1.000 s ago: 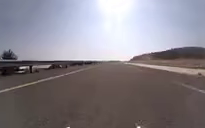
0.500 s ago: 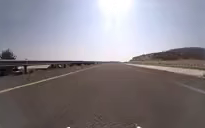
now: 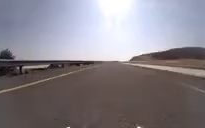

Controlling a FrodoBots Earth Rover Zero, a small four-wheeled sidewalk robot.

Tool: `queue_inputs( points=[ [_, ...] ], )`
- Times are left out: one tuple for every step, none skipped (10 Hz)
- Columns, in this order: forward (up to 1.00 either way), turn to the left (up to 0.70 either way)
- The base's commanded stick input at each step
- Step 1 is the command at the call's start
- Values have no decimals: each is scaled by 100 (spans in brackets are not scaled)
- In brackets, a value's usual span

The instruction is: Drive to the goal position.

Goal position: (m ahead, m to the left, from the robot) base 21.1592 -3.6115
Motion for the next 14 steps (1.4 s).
queue_inputs(
  points=[
    [70,0],
    [70,0],
    [70,0],
    [70,0],
    [70,0],
    [70,0],
    [70,0],
    [70,0],
    [70,0],
    [70,0],
    [70,0],
    [70,0],
    [70,0],
    [70,0]
  ],
)
